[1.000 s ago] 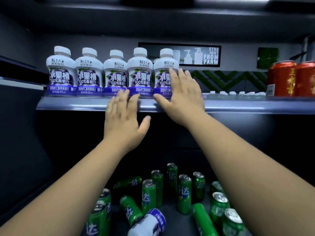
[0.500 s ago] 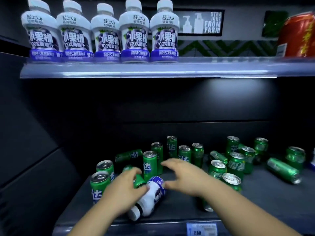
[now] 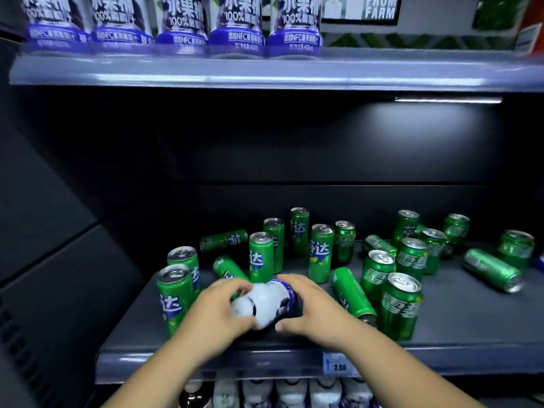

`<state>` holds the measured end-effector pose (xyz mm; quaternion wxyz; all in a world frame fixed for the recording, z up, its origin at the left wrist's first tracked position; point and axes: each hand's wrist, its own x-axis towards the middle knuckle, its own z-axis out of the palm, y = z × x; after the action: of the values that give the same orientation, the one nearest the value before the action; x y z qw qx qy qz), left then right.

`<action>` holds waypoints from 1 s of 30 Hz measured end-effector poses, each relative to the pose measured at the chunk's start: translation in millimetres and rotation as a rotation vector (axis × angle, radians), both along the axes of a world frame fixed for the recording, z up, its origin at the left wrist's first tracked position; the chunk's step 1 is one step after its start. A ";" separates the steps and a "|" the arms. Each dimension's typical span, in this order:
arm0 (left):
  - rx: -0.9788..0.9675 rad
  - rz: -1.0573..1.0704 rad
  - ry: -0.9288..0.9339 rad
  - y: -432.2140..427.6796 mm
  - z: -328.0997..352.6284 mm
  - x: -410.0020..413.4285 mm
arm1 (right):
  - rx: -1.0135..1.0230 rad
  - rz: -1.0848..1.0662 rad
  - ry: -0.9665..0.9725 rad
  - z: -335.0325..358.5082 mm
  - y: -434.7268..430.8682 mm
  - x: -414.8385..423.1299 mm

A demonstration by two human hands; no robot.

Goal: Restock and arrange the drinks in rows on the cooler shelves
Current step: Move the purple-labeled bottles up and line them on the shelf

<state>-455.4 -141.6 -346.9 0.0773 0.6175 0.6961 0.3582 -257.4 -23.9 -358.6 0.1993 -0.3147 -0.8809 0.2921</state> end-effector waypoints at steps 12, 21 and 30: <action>-0.147 -0.236 -0.539 56.6 -9.4 14.1 | -0.317 -0.045 0.281 5.3 12.0 20.6; -0.042 -0.183 -0.626 79.8 -27.1 38.7 | -0.287 -0.158 0.226 38.2 21.6 48.5; 0.171 -0.230 -0.599 125.7 68.1 111.4 | -0.170 -0.237 0.379 87.1 53.5 154.7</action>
<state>-344.0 -15.9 -278.8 0.2664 0.5637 0.5354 0.5698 -102.7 29.7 -271.5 0.3669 -0.3709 -0.7568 0.3937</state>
